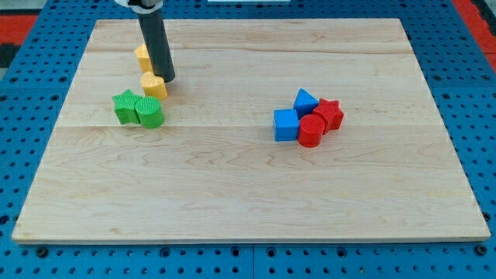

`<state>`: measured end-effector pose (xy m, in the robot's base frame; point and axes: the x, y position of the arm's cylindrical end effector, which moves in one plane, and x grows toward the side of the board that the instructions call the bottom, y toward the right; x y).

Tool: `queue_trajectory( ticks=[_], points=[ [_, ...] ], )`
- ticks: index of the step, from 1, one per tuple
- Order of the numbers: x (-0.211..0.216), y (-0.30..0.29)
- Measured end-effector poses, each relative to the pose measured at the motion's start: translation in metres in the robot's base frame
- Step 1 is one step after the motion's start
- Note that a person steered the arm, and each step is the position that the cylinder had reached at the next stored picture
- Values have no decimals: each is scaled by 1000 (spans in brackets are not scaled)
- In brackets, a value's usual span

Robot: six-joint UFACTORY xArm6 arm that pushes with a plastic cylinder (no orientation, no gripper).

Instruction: Move your arm towards yellow hexagon

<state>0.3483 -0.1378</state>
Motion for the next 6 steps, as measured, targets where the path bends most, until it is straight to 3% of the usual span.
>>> queue_trajectory(
  ticks=[2, 4, 5, 6],
  points=[
    [12, 0],
    [-58, 19],
    [-91, -1],
    [-92, -40]
  ],
)
